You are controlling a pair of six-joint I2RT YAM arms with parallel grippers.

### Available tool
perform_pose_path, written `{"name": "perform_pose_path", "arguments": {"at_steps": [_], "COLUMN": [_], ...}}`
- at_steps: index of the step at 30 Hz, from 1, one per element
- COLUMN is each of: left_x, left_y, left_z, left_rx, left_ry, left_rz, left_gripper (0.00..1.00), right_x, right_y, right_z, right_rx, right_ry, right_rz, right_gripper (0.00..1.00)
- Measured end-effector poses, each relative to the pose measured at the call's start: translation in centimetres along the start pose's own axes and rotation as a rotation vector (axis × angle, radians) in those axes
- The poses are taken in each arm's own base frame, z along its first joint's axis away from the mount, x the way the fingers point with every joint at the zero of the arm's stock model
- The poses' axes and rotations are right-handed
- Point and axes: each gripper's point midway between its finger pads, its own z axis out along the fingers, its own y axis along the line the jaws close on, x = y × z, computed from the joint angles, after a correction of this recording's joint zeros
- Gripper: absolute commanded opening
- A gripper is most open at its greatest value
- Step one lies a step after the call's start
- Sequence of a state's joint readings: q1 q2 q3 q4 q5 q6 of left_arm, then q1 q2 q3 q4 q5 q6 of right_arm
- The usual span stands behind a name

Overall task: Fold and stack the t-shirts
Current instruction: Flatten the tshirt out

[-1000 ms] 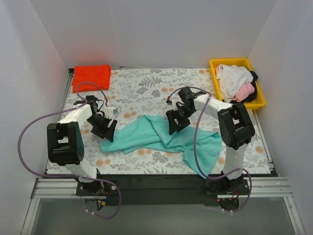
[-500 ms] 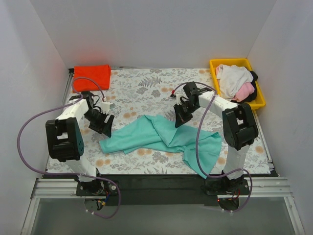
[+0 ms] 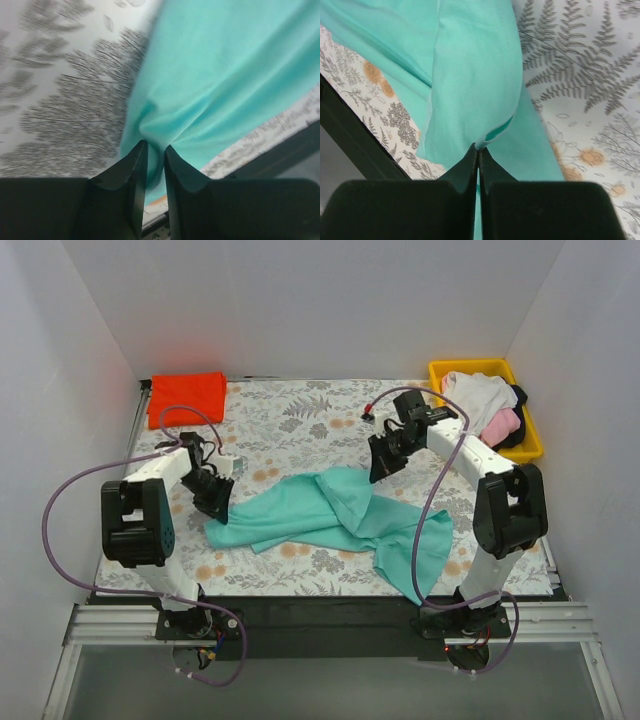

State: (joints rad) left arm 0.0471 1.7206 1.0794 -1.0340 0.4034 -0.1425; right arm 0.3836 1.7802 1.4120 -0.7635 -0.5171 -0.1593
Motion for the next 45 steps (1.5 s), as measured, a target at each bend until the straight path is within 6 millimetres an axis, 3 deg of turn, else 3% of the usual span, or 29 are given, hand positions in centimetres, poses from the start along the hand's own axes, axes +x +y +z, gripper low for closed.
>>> {"name": "perform_pose_path", "arguments": {"at_steps": [3,4,6,7,10,16,19,24,32,36,38,41,45], "left_x": [-2.5,-3.6,-5.4,-6.0,-6.4,-4.9,-4.4,-1.3,2.4,4.8,5.2,3.3,-4.3], "left_y": [1.9,2.6,4.0,4.4,4.5,1.8,0.2,-2.2,-3.3,-4.0,-4.7,-5.8,-6.5], "left_z": [-0.6,-1.0,-1.7,-2.0,-2.7,-5.1,-5.7,-2.3,1.7,2.2,1.6,-0.4,-4.9], "left_rx": [-0.124,-0.164,-0.241,-0.264,-0.284,-0.264,-0.239,-0.132,-0.042,-0.016,0.013,0.056,0.023], "left_ry": [-0.073,-0.101,-0.153,-0.17,-0.195,-0.249,-0.263,-0.154,0.002,0.061,0.066,0.003,-0.233], "left_rz": [0.02,0.03,0.061,0.078,0.128,0.212,0.25,0.292,0.281,0.313,0.315,0.303,0.336], "left_gripper": [0.15,0.28,0.43,0.58,0.66,0.66,0.57,0.49,0.34,0.3,0.35,0.4,0.65], "right_x": [-0.5,-0.7,-1.2,-1.3,-1.4,-0.5,0.0,1.0,3.4,5.1,6.4,8.5,12.1], "right_y": [-1.7,-2.3,-3.2,-3.5,-3.7,-4.0,-5.6,-8.2,-6.3,-6.2,-5.6,-4.2,-3.2], "right_z": [-1.4,-1.9,-2.8,-3.1,-3.5,-3.9,-5.0,-7.9,-9.4,-10.7,-11.0,-10.9,-10.0], "right_rx": [0.036,0.046,0.067,0.074,0.079,0.083,0.106,0.144,0.106,0.109,0.103,0.076,0.049], "right_ry": [-0.022,-0.033,-0.051,-0.055,-0.056,-0.026,-0.032,-0.058,-0.02,-0.009,0.003,0.048,0.139], "right_rz": [0.016,0.019,0.027,0.03,0.018,0.013,0.039,0.083,0.029,-0.003,-0.032,-0.082,-0.157], "right_gripper": [0.01,0.01,0.01,0.01,0.01,0.01,0.01,0.01,0.01,0.01,0.01,0.01,0.01]}}
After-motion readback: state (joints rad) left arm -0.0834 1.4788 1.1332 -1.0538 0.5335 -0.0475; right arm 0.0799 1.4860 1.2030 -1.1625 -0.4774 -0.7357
